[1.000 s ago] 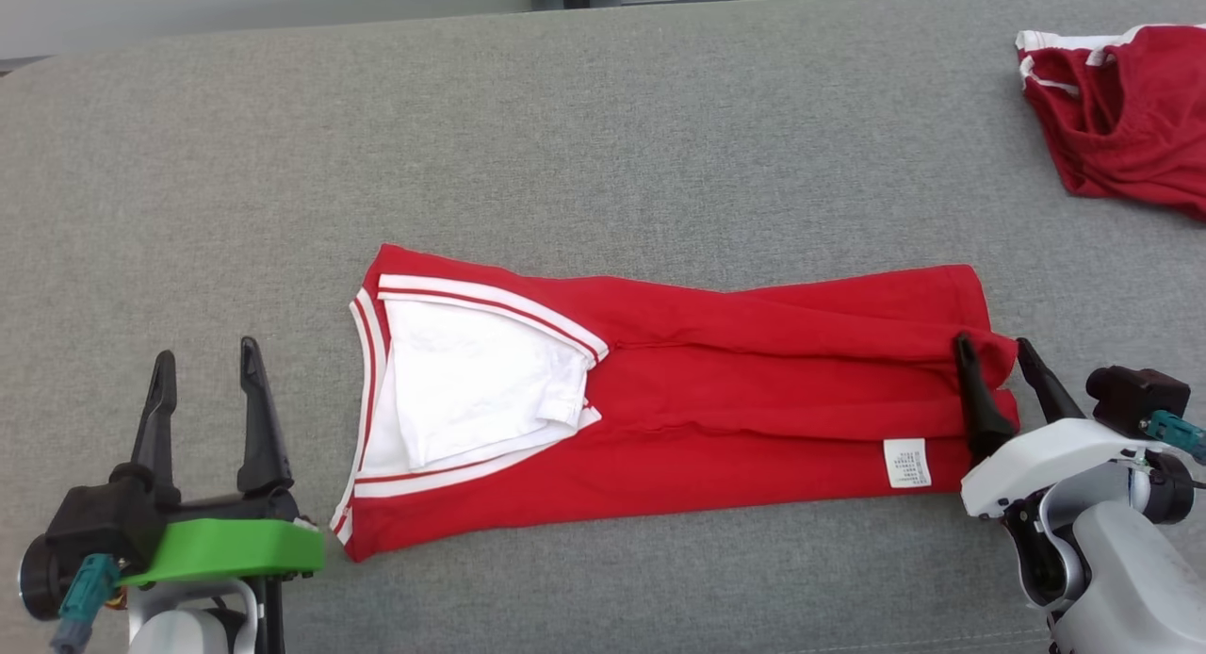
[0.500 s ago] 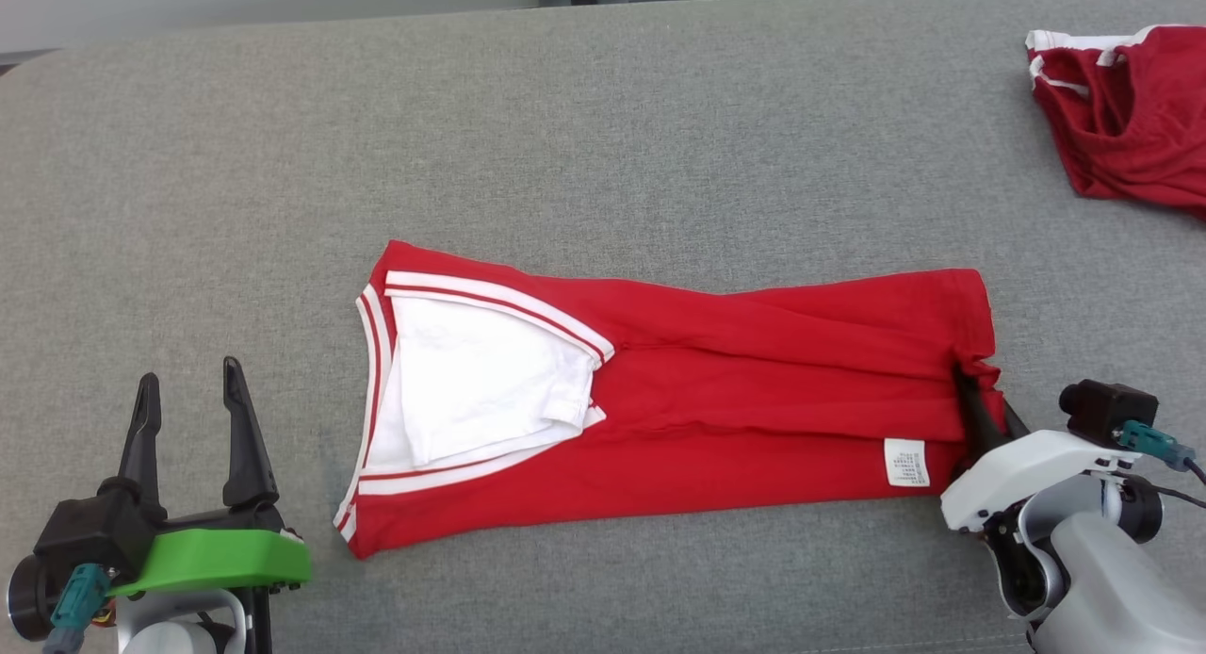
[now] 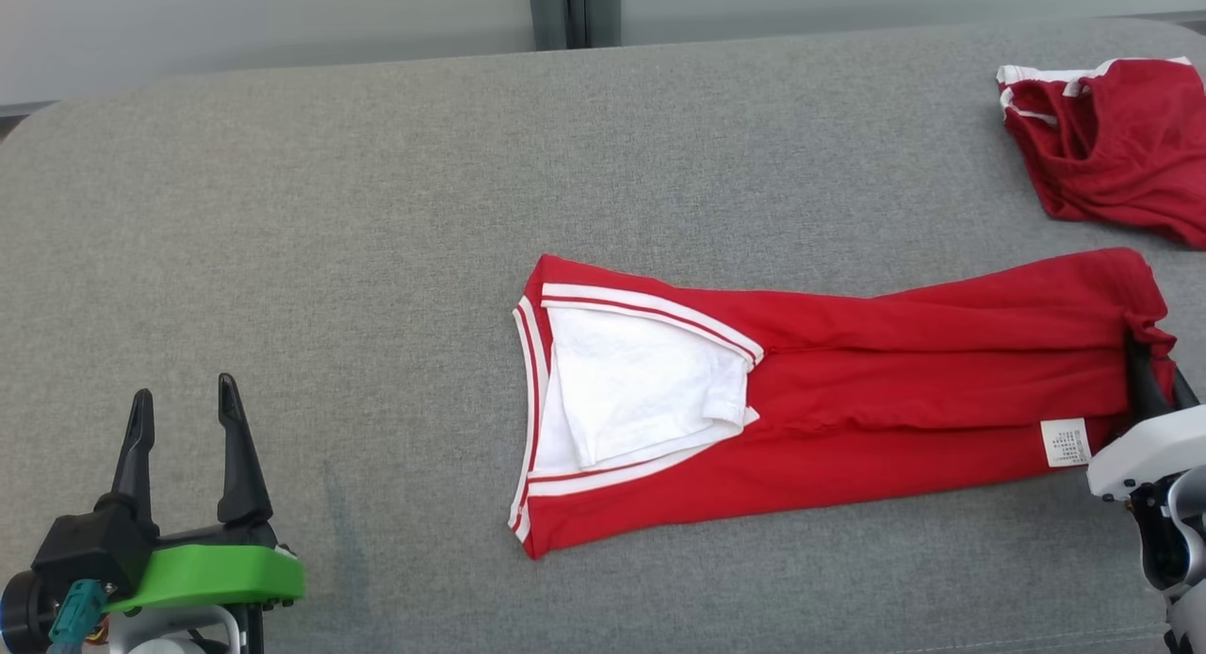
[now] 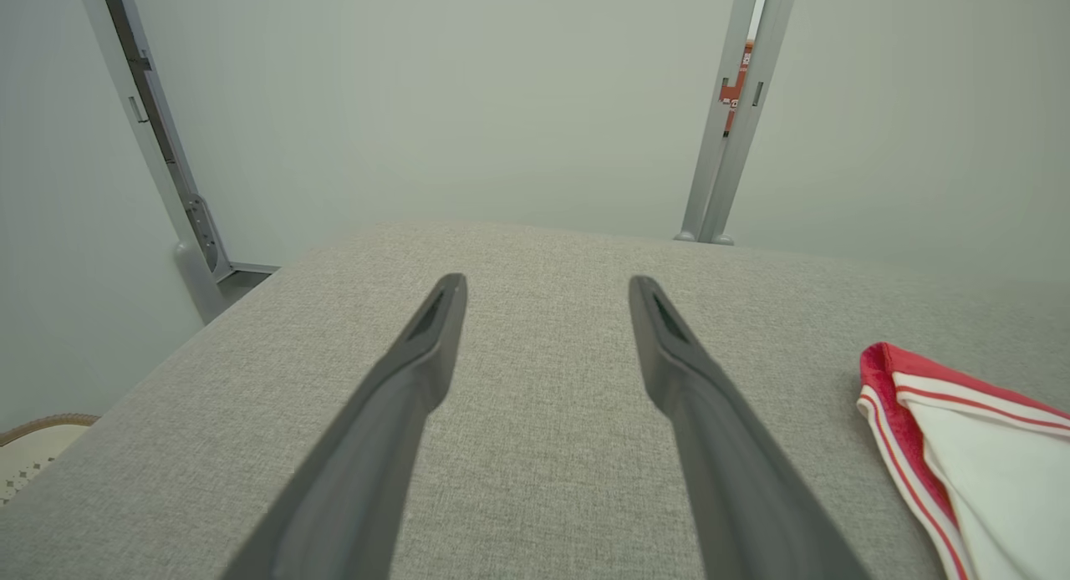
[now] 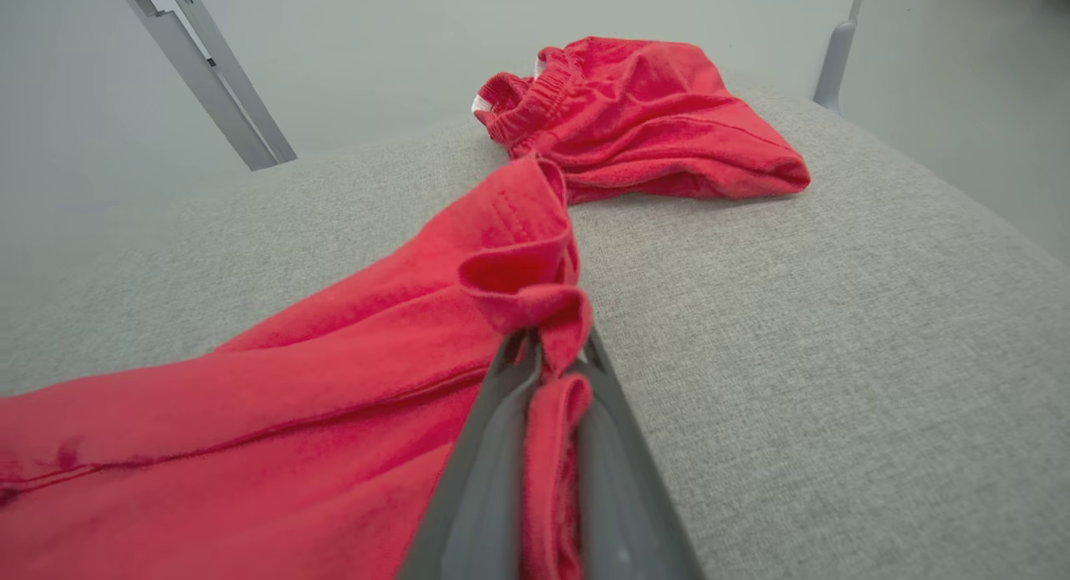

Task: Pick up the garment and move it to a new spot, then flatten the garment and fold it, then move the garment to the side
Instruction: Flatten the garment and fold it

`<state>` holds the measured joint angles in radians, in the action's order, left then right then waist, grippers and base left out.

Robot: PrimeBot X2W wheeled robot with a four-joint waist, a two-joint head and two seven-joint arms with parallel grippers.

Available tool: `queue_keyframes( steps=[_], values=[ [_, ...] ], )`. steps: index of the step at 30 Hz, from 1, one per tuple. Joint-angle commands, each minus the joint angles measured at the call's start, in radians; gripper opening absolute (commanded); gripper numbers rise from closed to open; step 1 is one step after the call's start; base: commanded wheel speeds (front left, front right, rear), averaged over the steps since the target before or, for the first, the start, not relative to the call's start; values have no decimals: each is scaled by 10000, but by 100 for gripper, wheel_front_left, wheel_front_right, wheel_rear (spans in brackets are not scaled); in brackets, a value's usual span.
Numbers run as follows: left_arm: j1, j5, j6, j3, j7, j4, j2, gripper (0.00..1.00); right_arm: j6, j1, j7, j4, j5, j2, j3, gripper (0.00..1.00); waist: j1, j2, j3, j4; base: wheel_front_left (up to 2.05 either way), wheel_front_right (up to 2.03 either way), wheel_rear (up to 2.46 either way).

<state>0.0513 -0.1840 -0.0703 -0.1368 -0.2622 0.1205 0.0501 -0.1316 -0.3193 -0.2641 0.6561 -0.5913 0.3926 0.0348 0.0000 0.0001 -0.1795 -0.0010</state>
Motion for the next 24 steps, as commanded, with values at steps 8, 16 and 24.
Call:
queue_keyframes(
  steps=[8, 16, 24],
  values=[
    [-209, -93, 66, 94, -30, -2, 14, 100, 13, -33, 0, -1111, 524, -457, 445, 0, 0, -1, 173, 28, 0, 0, 0],
    [-284, -197, 119, 217, -29, 28, 14, 100, 12, 62, 0, -2207, 648, -1283, 1795, 0, 0, -1, 245, 291, 0, 0, 0],
    [-116, -331, 129, 477, -29, 150, 15, 100, 12, -367, 34, -2201, 526, -2172, 3521, 0, 0, -1, 188, 795, 0, 0, 0]
  ],
)
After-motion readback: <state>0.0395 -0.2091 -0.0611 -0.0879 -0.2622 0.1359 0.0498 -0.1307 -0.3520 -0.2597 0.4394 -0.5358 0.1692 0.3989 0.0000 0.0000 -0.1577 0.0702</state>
